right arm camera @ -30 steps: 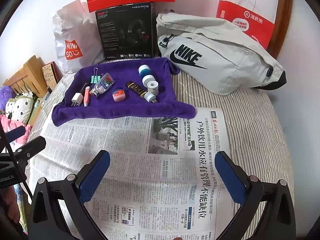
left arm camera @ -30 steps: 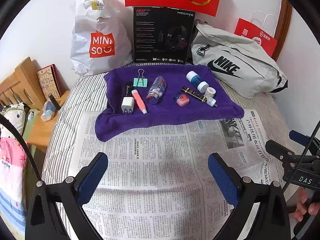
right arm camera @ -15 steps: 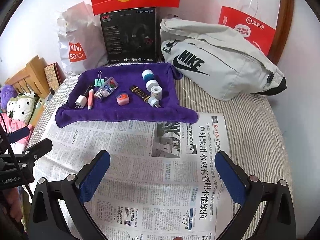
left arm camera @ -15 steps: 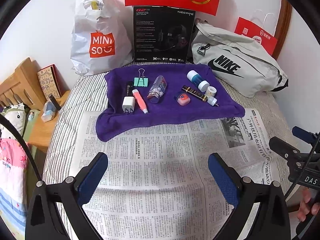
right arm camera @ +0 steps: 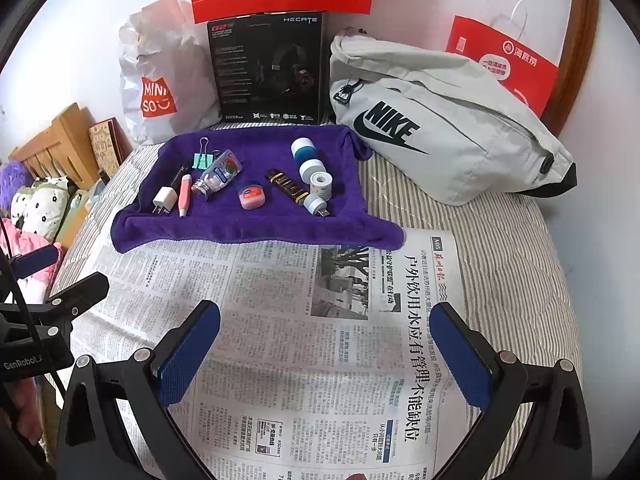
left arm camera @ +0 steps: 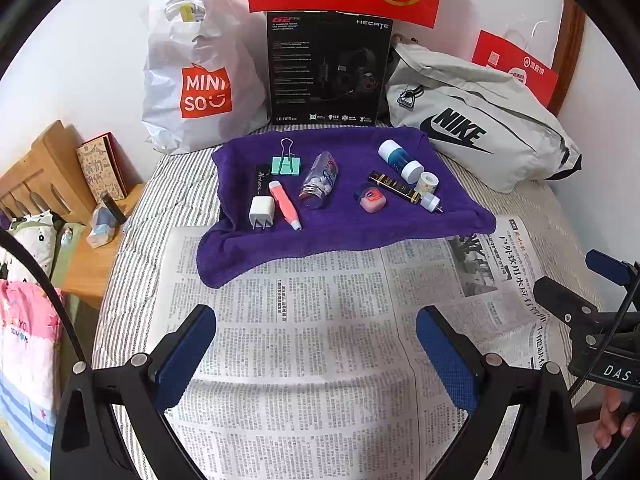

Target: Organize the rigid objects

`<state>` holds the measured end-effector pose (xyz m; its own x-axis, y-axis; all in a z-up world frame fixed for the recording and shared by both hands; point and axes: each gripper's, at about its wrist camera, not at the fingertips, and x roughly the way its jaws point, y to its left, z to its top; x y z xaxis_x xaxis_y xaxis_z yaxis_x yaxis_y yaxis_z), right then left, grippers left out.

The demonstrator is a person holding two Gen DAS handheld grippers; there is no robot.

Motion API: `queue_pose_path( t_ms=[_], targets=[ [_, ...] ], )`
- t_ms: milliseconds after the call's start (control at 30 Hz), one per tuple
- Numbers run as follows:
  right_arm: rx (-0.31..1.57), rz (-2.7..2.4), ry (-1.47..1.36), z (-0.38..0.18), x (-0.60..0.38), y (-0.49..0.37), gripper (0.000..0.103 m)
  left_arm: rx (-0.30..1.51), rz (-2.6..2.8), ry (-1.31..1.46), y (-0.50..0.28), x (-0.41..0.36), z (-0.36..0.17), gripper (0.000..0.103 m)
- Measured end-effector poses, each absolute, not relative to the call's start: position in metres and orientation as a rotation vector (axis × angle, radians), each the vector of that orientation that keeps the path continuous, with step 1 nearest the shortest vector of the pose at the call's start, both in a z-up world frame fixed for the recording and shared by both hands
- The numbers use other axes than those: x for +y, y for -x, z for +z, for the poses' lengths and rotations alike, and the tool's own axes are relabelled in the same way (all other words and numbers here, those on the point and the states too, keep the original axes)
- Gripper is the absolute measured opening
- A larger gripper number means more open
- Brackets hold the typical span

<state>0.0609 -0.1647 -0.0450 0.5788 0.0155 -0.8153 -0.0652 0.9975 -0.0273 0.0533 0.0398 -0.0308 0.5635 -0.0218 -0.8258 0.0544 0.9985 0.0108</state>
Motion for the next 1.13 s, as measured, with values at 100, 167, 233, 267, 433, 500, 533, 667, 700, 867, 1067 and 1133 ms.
queue_pose_path(
  t_ms=[100, 167, 233, 267, 433, 500, 533, 667, 700, 867, 1067, 1133],
  targets=[
    [0.952, 0.044, 0.058, -0.045, -0.163, -0.063, 0.103, 0.973, -0.045, -0.042, -0.055, 0.039, -0.031, 0.101],
    [0.954, 0.044, 0.056, -0.045, -0.162, -0.064, 0.103, 0.973, -0.042, -0.047, -0.057, 0.039, -0.031, 0.101],
    [0.956, 0.045, 0.051, -0.045, -0.161, -0.066, 0.103, 0.976, -0.036, -0.054, -0.059, 0.039, -0.031, 0.101],
    [0.957, 0.046, 0.05, -0.046, -0.161, -0.066, 0.103, 0.976, -0.036, -0.057, -0.059, 0.039, -0.031, 0.101],
    [0.968, 0.049, 0.055, -0.049, -0.158, -0.07, 0.103, 0.981, -0.027, -0.061, -0.061, 0.037, -0.031, 0.101],
    [0.972, 0.047, 0.055, -0.05, -0.158, -0.071, 0.103, 0.985, -0.026, -0.061, -0.063, 0.038, -0.032, 0.101],
    [0.973, 0.048, 0.054, -0.05, -0.158, -0.072, 0.103, 0.988, -0.025, -0.06, -0.063, 0.038, -0.033, 0.101],
    [0.976, 0.043, 0.05, -0.051, -0.16, -0.073, 0.103, 0.992, -0.031, -0.063, -0.065, 0.04, -0.035, 0.101],
    [0.977, 0.042, 0.049, -0.051, -0.16, -0.073, 0.103, 0.992, -0.031, -0.063, -0.065, 0.04, -0.035, 0.101],
    [0.983, 0.038, 0.051, -0.053, -0.16, -0.074, 0.103, 0.995, -0.036, -0.062, -0.065, 0.039, -0.036, 0.101],
    [0.988, 0.043, 0.055, -0.055, -0.159, -0.076, 0.103, 0.995, -0.04, -0.063, -0.066, 0.039, -0.037, 0.101],
    [0.99, 0.043, 0.056, -0.056, -0.158, -0.077, 0.103, 0.991, -0.039, -0.065, -0.066, 0.038, -0.037, 0.101]
  ],
)
